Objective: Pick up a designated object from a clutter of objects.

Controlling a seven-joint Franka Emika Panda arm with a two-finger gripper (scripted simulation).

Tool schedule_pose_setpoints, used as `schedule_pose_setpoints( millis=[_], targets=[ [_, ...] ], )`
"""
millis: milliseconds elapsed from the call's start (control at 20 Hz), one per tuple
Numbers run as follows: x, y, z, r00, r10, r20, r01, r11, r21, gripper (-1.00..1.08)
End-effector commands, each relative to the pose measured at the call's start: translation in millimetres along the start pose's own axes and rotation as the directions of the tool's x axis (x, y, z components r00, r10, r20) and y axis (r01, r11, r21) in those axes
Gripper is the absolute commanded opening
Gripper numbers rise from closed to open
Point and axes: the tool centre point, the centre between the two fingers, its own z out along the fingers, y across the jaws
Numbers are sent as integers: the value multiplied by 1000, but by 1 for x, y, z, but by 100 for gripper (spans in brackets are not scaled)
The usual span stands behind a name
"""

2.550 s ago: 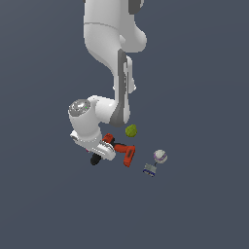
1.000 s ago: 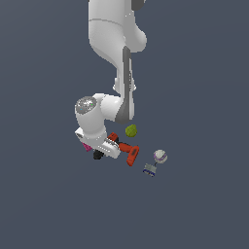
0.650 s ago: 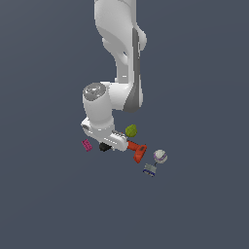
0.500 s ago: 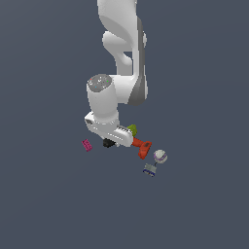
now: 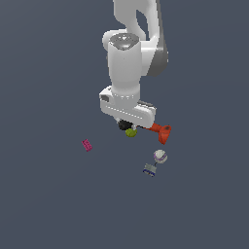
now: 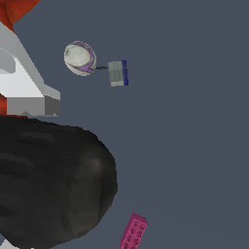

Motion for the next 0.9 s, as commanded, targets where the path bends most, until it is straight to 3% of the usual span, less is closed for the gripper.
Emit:
schedule_pose_setpoints(
  millis=[0,450,850],
  targets=[
    [-10,-16,-28,1000,1,-7,-1,1000,2,-100],
    [-46,-64,-107,1000,0,-8,0,1000,1,-100],
    [-64,-93,-150,1000,-1,-6,1,1000,4,-100]
  ],
)
